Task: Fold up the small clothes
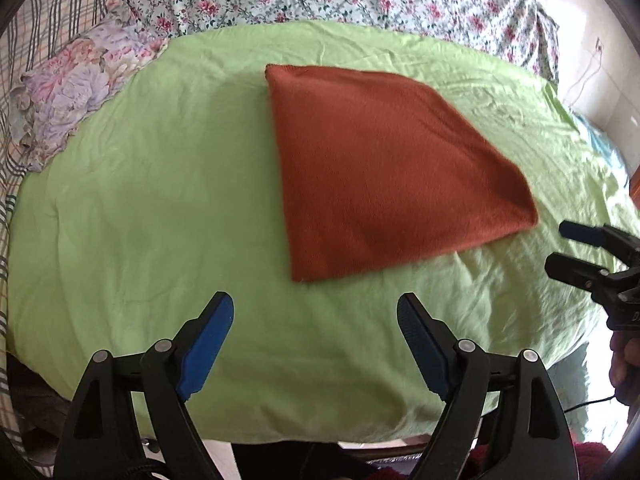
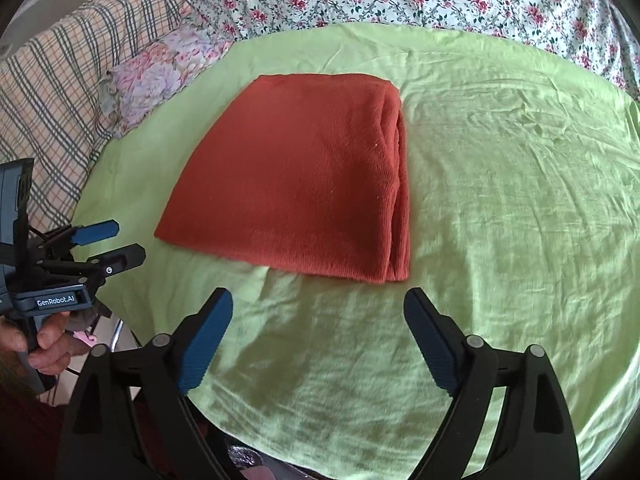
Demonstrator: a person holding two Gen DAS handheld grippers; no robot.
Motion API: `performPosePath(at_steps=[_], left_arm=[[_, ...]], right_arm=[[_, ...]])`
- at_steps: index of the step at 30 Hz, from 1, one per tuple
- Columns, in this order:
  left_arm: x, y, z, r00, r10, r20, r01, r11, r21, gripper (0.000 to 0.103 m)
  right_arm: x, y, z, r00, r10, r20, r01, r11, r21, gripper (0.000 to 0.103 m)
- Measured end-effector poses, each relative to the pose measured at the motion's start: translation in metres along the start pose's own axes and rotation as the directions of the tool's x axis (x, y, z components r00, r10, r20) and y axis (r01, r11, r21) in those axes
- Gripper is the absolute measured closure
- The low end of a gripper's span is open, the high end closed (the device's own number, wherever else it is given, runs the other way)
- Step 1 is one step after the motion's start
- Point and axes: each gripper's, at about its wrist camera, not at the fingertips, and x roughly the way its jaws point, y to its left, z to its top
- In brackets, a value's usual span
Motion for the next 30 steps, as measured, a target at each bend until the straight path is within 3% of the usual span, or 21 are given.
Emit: performPosePath(at_steps=[8, 30], left_arm=[[-0.001, -0.007, 0.000, 0.999, 0.039, 0.014, -0.039, 0.999, 0.019, 0.016], [0.012, 0.002, 0.041, 0.989, 0.145, 0.022, -0.146, 0.989, 0.005, 0.007]], right_arm=[[0.000, 0.011, -0.003, 1.000, -0.012, 0.010, 0.012, 0.999, -0.030, 0.006], [0.019, 0.015, 0.034, 1.000, -0.013, 0.012, 0.014, 0.999, -0.042, 0.001]])
